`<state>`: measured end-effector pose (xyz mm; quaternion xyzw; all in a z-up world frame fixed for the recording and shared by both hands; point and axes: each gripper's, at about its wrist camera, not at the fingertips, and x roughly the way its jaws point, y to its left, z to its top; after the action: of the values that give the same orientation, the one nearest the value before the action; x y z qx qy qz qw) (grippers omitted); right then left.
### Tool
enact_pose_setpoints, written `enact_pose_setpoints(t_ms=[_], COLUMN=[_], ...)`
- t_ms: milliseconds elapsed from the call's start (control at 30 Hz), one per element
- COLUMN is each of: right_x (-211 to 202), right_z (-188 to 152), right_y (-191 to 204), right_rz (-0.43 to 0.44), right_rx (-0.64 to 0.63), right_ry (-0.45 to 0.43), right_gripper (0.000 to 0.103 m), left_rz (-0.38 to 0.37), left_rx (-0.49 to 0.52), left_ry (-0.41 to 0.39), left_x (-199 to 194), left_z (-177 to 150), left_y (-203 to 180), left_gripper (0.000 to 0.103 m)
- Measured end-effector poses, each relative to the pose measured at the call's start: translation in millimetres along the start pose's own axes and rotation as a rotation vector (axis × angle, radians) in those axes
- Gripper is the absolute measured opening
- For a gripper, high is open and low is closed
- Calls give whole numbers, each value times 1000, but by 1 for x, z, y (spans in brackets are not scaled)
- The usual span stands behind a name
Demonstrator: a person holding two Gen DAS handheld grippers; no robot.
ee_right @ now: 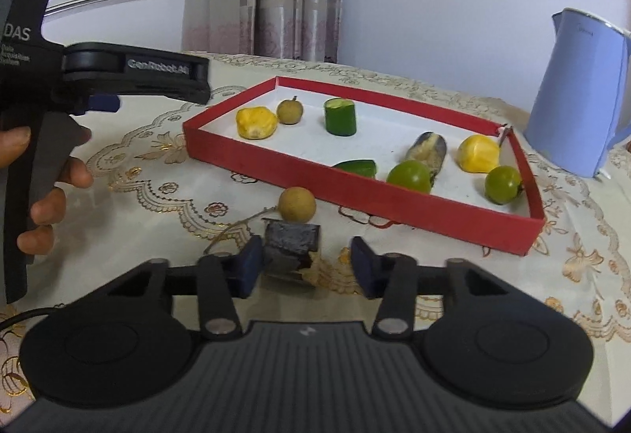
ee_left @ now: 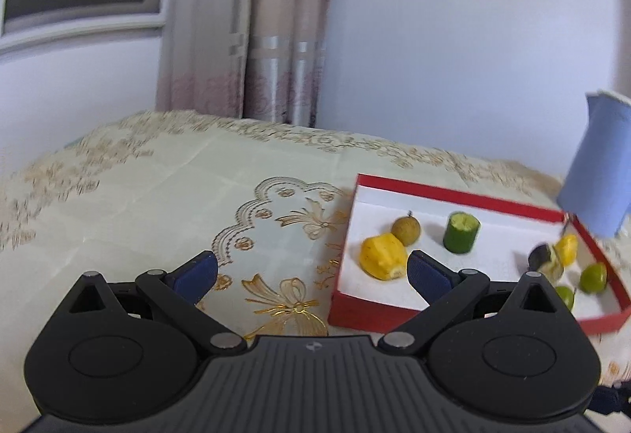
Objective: Organize fruits
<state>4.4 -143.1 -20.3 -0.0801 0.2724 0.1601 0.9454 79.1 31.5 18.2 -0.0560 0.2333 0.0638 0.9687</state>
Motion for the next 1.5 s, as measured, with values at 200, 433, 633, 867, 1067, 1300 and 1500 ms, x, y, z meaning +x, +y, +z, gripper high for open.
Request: enact_pose_setpoints(t_ms=[200, 433, 633, 867, 1067, 1300, 1500], right_x=[1, -22, -30, -28, -28, -32, -38], right_z=[0, -3, -10, -15, -18, -20, -22], right_y=[-1, -25, -60, -66, -72, -76, -84], right_rz=[9, -78, -118, -91, -69, -76, -80], right_rx=[11, 14, 101, 120, 150, 176, 228], right_ry=[8, -18, -33, -42, -56, -81, -119], right_gripper=[27, 27, 27, 27, 30, 89, 103], left_rz=[-55, -239, -309, -218, -157, -70, -25], left_rx=[31, -42, 180, 363, 489, 567, 631], left_ry=[27, 117, 110, 112, 72, 56, 18], left_x=[0, 5, -8, -5, 0, 1, -5], left_z=[-1, -3, -18, -33, -39, -47, -51], left_y=[-4, 1, -45, -86, -109, -121, -119], left_gripper=[103, 103, 103, 103, 103, 76, 46])
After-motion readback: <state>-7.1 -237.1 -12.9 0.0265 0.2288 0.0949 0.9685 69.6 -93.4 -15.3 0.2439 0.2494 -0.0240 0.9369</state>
